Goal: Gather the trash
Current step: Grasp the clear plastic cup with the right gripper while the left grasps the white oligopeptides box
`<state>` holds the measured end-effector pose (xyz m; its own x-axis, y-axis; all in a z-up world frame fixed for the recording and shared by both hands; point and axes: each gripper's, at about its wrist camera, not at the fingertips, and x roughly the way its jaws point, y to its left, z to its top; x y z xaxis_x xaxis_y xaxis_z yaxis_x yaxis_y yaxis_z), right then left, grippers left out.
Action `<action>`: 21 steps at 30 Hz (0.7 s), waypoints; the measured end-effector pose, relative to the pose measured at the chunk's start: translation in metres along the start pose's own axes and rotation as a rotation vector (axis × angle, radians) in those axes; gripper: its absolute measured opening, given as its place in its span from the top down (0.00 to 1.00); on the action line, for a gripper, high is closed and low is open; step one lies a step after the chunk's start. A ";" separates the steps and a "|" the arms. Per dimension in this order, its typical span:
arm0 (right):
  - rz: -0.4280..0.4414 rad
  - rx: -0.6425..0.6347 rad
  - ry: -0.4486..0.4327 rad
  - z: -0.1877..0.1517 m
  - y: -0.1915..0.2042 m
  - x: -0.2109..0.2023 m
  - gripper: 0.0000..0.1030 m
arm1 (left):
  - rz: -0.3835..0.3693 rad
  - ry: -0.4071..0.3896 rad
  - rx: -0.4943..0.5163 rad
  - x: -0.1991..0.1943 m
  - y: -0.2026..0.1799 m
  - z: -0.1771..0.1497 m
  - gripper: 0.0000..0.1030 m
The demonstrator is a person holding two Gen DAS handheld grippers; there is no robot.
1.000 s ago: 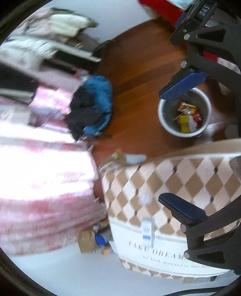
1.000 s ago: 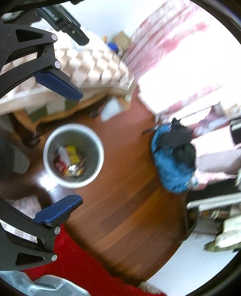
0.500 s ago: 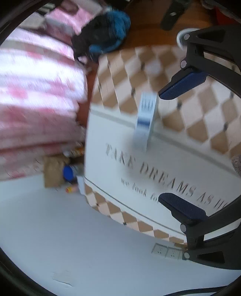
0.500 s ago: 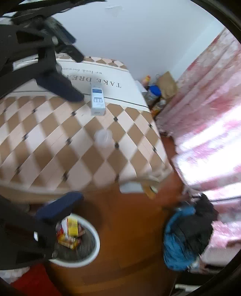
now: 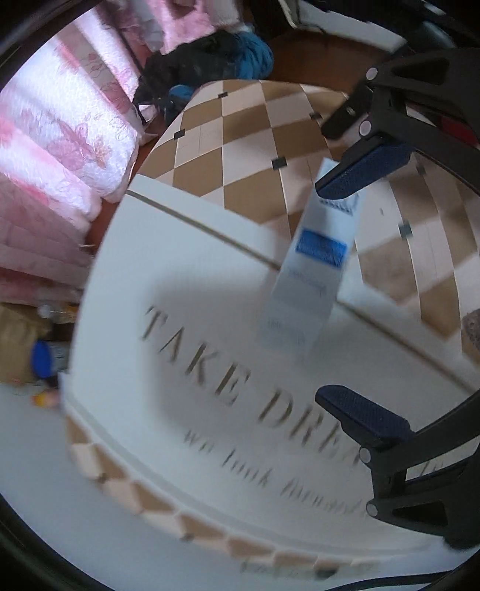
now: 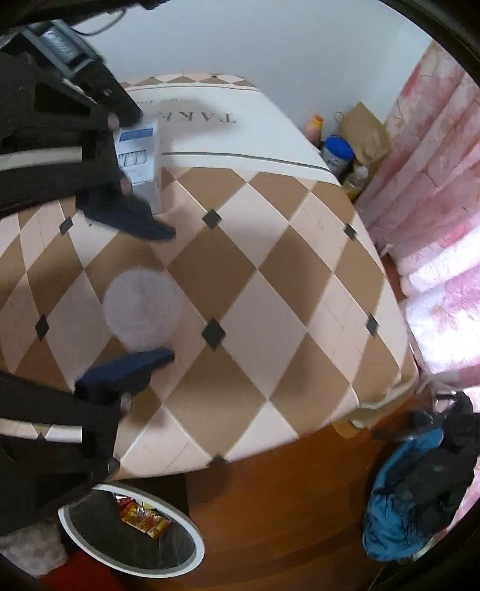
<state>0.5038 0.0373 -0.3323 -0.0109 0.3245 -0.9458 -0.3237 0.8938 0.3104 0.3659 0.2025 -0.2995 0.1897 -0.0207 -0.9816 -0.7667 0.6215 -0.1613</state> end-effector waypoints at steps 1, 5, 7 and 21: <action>-0.008 -0.008 -0.010 0.000 0.002 -0.001 0.59 | -0.026 0.027 -0.040 0.006 0.001 0.002 0.01; -0.013 -0.022 -0.017 -0.004 0.004 -0.004 0.59 | -0.089 0.089 -0.186 0.018 0.011 0.007 0.01; -0.014 -0.025 -0.023 -0.006 0.002 -0.006 0.59 | -0.100 0.111 -0.239 0.025 0.013 0.009 0.04; -0.053 -0.006 0.016 -0.009 -0.009 -0.006 0.42 | 0.140 0.003 0.221 0.000 -0.001 0.003 0.62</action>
<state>0.4978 0.0246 -0.3303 -0.0088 0.2716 -0.9624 -0.3302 0.9076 0.2591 0.3686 0.2042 -0.2990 0.0893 0.0754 -0.9931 -0.6330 0.7742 0.0019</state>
